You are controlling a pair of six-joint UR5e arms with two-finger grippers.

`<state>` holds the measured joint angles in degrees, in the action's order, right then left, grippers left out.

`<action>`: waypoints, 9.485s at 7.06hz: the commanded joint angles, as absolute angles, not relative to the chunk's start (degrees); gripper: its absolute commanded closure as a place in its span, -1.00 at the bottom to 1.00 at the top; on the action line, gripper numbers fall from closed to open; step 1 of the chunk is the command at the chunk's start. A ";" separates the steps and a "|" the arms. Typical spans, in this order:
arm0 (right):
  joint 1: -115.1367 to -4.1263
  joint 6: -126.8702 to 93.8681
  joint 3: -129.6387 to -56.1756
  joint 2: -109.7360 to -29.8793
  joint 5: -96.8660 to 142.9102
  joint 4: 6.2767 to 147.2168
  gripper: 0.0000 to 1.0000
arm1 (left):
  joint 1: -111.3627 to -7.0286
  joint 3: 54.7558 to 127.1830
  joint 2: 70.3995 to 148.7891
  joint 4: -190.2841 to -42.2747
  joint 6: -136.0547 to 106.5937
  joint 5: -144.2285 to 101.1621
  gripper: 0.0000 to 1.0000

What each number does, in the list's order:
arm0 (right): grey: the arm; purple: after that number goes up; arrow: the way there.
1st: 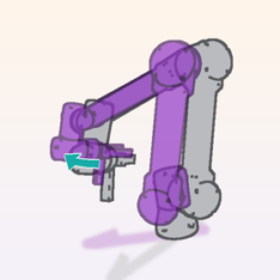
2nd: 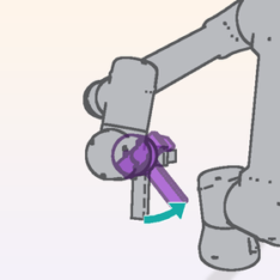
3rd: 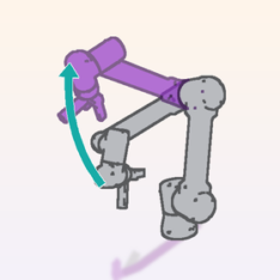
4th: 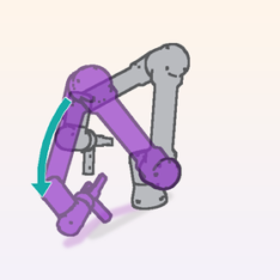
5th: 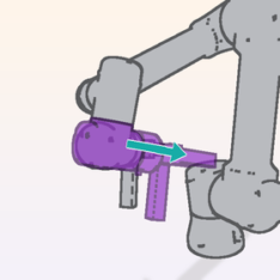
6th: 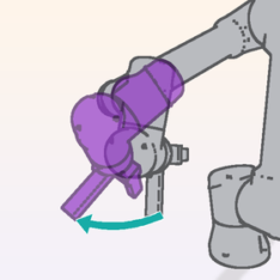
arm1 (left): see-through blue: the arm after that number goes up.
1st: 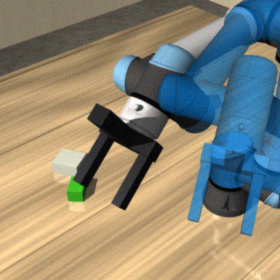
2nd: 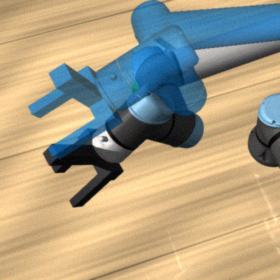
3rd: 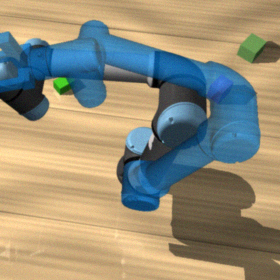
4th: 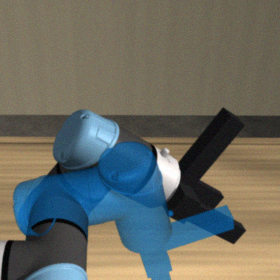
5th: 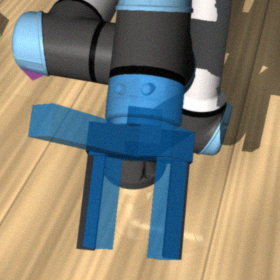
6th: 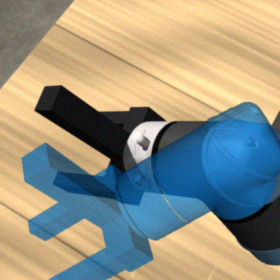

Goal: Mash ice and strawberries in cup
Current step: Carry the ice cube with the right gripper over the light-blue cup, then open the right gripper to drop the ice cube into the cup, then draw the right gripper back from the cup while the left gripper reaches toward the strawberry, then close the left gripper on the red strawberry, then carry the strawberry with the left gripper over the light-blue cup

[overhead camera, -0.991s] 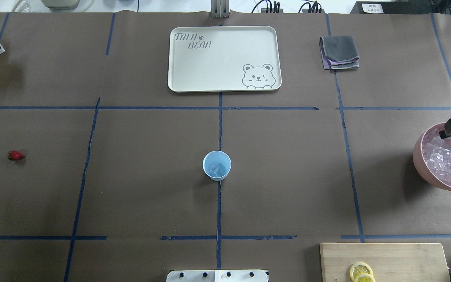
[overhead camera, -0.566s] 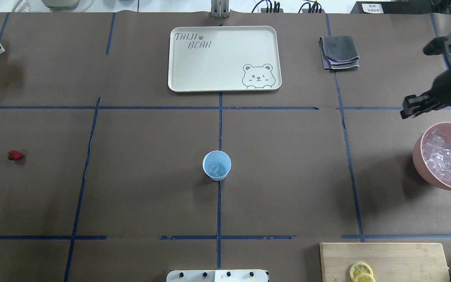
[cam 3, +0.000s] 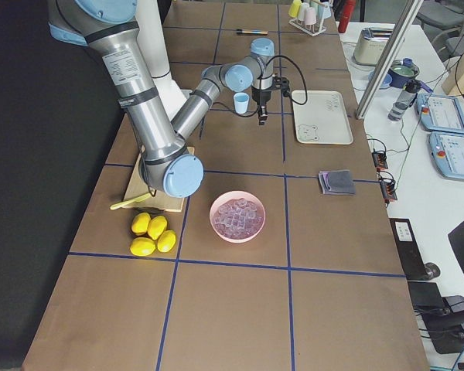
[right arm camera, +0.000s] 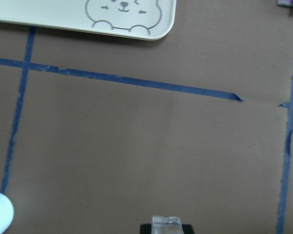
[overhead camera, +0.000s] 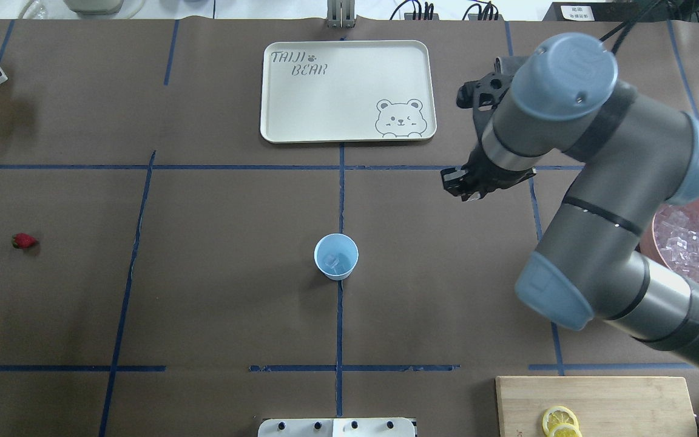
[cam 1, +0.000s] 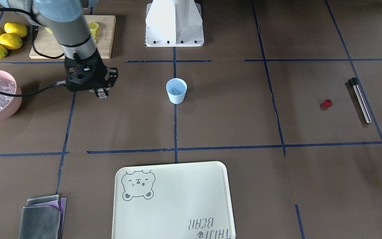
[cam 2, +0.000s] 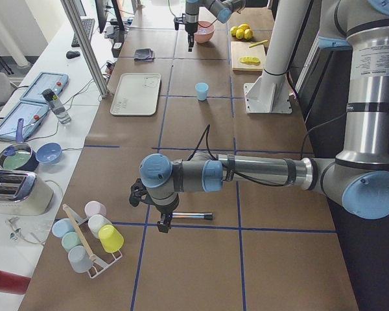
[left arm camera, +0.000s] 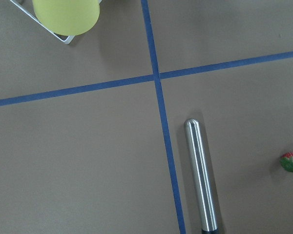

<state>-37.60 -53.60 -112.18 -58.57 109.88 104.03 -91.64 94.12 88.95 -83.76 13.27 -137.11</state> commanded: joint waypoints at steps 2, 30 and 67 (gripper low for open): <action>-26.92 -62.55 -105.57 -49.85 102.23 104.24 1.00 | -91.67 93.96 88.86 -83.76 13.27 -137.11 -1.00; -50.10 -40.16 -121.02 -68.73 115.84 101.60 -0.99 | -47.29 95.99 78.92 -139.04 -59.68 -109.34 -0.94; -79.26 -4.41 -108.91 -80.51 133.24 104.59 -0.99 | -25.75 96.50 134.39 -91.85 -89.56 -105.38 0.89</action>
<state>-76.83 -7.31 -110.90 -79.79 132.32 104.61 -25.90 96.51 134.48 -91.78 -89.59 -105.40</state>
